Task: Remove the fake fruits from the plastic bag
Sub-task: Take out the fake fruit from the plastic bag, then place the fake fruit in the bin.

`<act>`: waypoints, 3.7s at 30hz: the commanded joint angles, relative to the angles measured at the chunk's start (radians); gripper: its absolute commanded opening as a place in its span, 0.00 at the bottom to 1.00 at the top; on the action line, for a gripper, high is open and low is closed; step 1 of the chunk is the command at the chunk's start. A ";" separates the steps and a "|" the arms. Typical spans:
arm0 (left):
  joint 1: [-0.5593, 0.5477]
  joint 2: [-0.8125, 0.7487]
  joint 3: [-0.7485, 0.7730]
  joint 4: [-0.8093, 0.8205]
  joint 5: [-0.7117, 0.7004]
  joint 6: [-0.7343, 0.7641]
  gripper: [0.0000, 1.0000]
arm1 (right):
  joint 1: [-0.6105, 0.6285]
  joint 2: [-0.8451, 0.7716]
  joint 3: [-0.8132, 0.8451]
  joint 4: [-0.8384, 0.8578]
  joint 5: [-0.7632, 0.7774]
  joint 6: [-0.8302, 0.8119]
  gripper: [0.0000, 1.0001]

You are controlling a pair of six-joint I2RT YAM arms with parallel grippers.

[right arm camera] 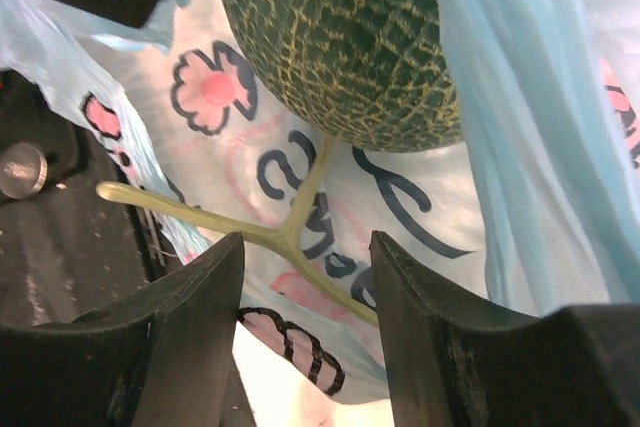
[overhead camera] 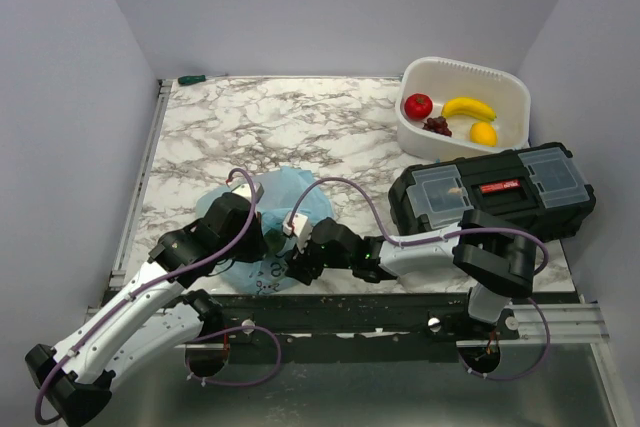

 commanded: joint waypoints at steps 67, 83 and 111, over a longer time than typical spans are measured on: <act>-0.026 -0.182 0.002 -0.024 -0.148 -0.049 0.00 | 0.157 -0.214 0.145 0.087 0.266 0.223 0.01; -0.025 -0.193 0.009 -0.045 -0.203 -0.073 0.00 | 0.157 -0.415 0.139 -0.144 0.231 0.157 0.01; -0.026 -0.200 0.008 -0.048 -0.214 -0.083 0.00 | 0.089 -0.442 0.531 -0.350 0.922 -0.180 0.01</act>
